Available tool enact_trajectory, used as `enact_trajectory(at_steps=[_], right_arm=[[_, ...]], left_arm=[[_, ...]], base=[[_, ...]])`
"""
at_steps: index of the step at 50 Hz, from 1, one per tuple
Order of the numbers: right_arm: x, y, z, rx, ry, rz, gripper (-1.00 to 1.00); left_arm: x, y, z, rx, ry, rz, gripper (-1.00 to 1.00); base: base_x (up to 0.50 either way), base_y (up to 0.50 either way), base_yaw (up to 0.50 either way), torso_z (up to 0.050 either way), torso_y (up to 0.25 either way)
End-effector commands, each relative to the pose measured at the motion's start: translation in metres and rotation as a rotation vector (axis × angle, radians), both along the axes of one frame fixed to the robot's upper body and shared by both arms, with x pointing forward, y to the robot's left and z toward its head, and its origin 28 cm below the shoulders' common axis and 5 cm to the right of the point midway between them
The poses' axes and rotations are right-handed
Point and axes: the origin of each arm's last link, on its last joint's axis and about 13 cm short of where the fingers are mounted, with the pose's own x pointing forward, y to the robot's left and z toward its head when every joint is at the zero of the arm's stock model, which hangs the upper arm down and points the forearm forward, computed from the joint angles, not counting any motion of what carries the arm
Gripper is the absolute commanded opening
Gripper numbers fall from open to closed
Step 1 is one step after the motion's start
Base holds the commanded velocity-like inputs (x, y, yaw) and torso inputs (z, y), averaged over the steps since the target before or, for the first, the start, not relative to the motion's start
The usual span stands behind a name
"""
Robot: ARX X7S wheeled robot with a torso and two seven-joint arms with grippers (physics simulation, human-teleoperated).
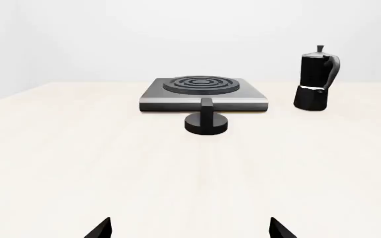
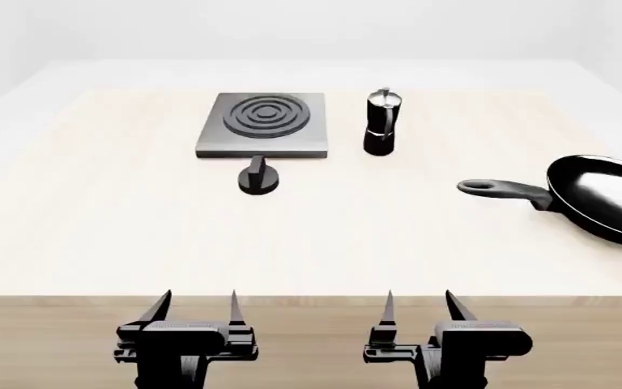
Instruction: Put the frying pan on the stove.
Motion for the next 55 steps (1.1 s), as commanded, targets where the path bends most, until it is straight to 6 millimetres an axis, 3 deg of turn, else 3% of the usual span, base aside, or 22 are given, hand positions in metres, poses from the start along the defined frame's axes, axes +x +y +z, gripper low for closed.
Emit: enact_trajectory(at_steps=[1, 13, 14, 15, 16, 24, 26, 35, 42, 48, 55], right_arm=[[0.0, 0.001, 0.0, -0.002, 0.002, 0.0, 1.0], [-0.001, 0.002, 0.001, 0.012, 0.004, -0.004, 1.0], [-0.282, 0.089, -0.124, -0.116, -0.274, 0.673, 1.0], [-0.001, 0.001, 0.0, 0.019, 0.005, -0.003, 1.0], [-0.002, 0.002, 0.004, -0.051, -0.008, -0.025, 1.0], [-0.011, -0.003, 0.01, -0.037, -0.019, -0.052, 1.0], [-0.011, -0.003, 0.021, -0.096, -0.046, -0.052, 1.0], [-0.036, 0.004, 0.113, -0.158, -0.305, -0.021, 1.0], [-0.055, 0.011, 0.155, -0.176, -0.44, 0.001, 1.0], [-0.06, 0.015, 0.166, -0.178, -0.497, 0.009, 1.0], [-0.061, 0.021, 0.168, -0.161, -0.535, 0.039, 1.0]], left_arm=[[0.0, 0.0, 0.002, -0.006, -0.004, 0.001, 1.0], [0.0, 0.0, 0.0, 0.016, 0.028, 0.008, 1.0], [-0.137, 0.0, -0.082, 0.195, 0.183, -0.025, 1.0], [-0.001, -0.001, 0.001, 0.022, 0.019, 0.0, 1.0], [-0.001, -0.001, 0.001, 0.025, 0.014, -0.009, 1.0], [-0.004, 0.003, 0.012, 0.016, -0.002, 0.021, 1.0], [-0.004, 0.005, 0.02, 0.008, -0.012, 0.037, 1.0], [-0.034, 0.006, 0.1, -0.02, -0.266, 0.05, 1.0], [-0.053, 0.008, 0.132, -0.037, -0.373, 0.052, 1.0], [-0.062, 0.009, 0.145, -0.043, -0.411, 0.049, 1.0], [-0.063, 0.008, 0.147, -0.04, -0.409, 0.05, 1.0]], base=[[0.0, 0.0, 0.0, 0.0, 0.0], [0.0, 0.0, 0.0, 0.0, 0.0], [0.0, 0.0, 0.0, 0.0, 0.0], [0.0, 0.0, 0.0, 0.0, 0.0], [0.0, 0.0, 0.0, 0.0, 0.0], [0.0, 0.0, 0.0, 0.0, 0.0], [0.0, 0.0, 0.0, 0.0, 0.0], [0.0, 0.0, 0.0, 0.0, 0.0], [0.0, 0.0, 0.0, 0.0, 0.0], [0.0, 0.0, 0.0, 0.0, 0.0], [0.0, 0.0, 0.0, 0.0, 0.0]])
